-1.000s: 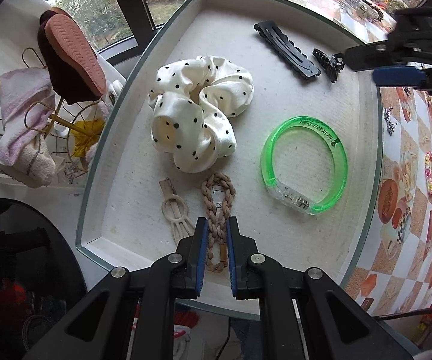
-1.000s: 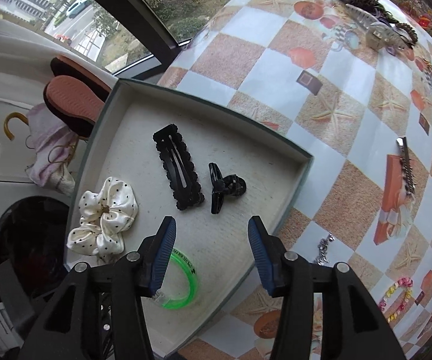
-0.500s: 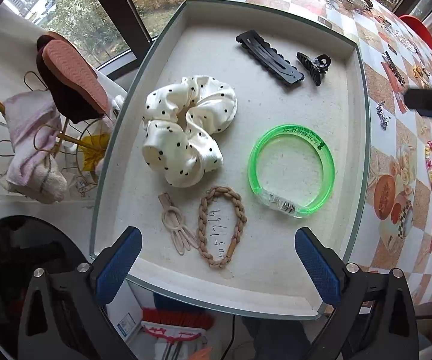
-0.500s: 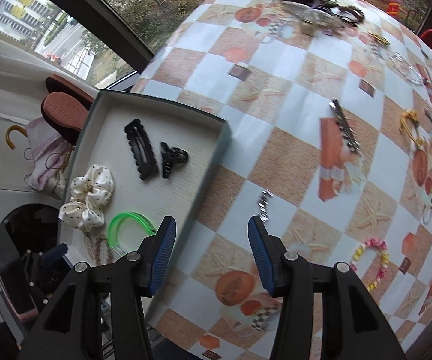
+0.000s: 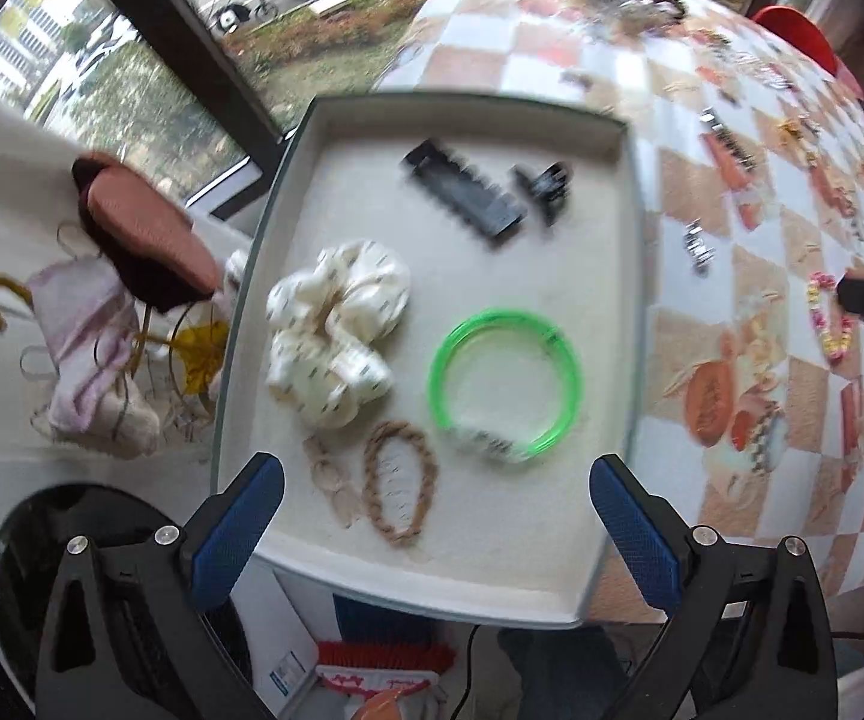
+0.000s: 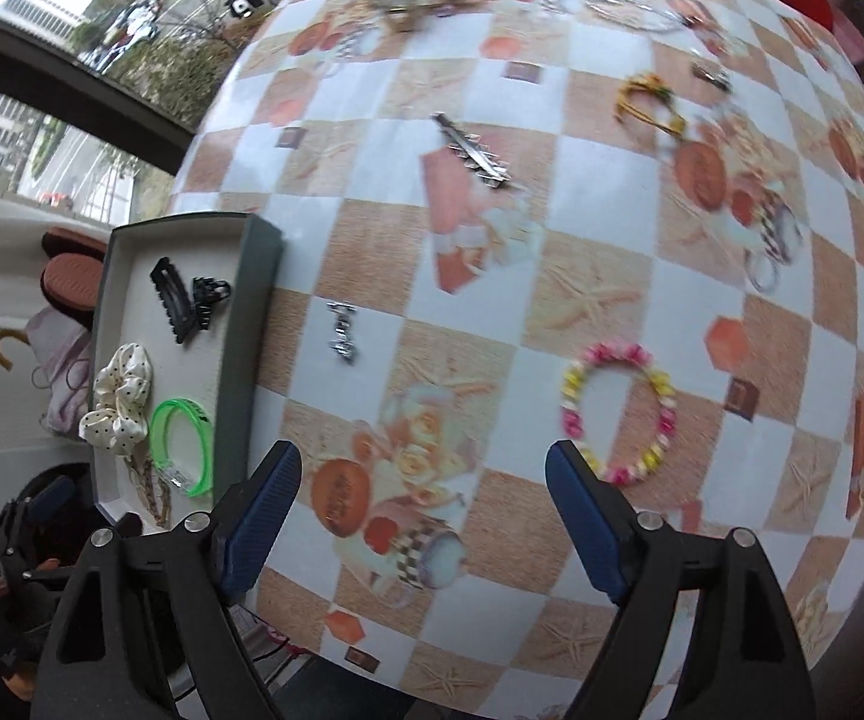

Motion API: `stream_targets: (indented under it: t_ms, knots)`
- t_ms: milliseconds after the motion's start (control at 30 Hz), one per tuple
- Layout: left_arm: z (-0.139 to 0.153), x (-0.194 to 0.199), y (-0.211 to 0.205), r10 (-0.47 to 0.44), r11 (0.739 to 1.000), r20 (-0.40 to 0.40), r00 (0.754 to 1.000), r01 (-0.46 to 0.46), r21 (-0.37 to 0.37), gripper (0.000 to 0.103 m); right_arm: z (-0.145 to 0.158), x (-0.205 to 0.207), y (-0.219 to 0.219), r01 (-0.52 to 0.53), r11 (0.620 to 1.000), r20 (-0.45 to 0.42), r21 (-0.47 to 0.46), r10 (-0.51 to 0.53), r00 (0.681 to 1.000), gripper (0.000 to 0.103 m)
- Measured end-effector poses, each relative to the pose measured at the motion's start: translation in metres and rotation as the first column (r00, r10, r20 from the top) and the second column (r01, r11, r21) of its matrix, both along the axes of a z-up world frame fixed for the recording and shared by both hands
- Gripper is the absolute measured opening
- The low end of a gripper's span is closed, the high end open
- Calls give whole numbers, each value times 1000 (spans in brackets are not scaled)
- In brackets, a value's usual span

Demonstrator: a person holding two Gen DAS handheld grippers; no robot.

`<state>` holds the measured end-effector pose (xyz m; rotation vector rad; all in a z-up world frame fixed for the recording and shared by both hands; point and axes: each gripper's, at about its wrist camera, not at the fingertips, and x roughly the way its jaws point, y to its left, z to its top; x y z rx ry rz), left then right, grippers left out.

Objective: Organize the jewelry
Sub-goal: 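Withdraw both tools from the tray back over the table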

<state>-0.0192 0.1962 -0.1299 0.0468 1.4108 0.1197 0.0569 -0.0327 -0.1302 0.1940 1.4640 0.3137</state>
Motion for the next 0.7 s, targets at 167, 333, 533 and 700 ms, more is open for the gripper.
stream_targets:
  t_ms: [167,333,533,700]
  knots:
    - [13,20,-28,-50,999,34,998,50,7,103,-4,-7,-32,53,998,3,-27,-53,999,87]
    - [17,38,-61,-95,995,35,995,97,-38,103,-11,-10,-63,76,995,-14,-61,-77,997,87]
    - [11,55,-107,-157,982,23,987,159,-98,103,-24,-14,-88,92,991,-53,-98,-97,994,87]
    - [-5,69,-134,-187,977,13,982,187,-106,103,-35,-13,-100,89,989,-70,-118,-98,993,87]
